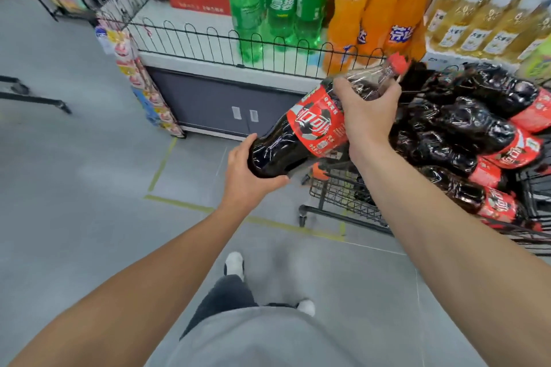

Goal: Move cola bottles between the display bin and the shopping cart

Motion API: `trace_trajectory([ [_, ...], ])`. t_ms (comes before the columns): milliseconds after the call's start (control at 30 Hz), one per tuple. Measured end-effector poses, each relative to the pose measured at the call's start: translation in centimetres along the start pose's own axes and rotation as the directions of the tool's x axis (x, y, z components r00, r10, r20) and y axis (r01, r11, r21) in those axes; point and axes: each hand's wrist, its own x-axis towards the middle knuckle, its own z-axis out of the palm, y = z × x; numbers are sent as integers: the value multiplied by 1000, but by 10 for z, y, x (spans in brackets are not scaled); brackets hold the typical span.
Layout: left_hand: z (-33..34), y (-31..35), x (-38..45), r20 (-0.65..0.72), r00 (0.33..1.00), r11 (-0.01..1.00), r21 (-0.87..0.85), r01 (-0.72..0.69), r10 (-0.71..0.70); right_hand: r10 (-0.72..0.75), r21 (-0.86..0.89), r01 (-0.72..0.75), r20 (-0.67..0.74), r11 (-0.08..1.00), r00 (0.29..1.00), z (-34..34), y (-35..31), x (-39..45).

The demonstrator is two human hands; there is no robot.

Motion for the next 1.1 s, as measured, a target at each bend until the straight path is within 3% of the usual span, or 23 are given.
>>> trace_trajectory([
  [233, -96, -48, 40, -107, 994, 999, -43, 21, -25, -38, -13, 39, 69, 999, 997, 126, -4, -27],
  [600, -255, -102, 179, -126, 991, 998, -29, -50, 46, -79, 16, 78, 57, 997, 995, 339, -29, -26],
  [833, -285, -102, 281, -120, 991, 998, -10, -57, 56, -93, 17, 92, 37, 996, 995, 421, -45, 35],
  [1100, -276, -82, 443, -129, 989, 997, 4, -79, 79, -138, 83, 134, 49, 988, 989, 506, -70, 164],
])
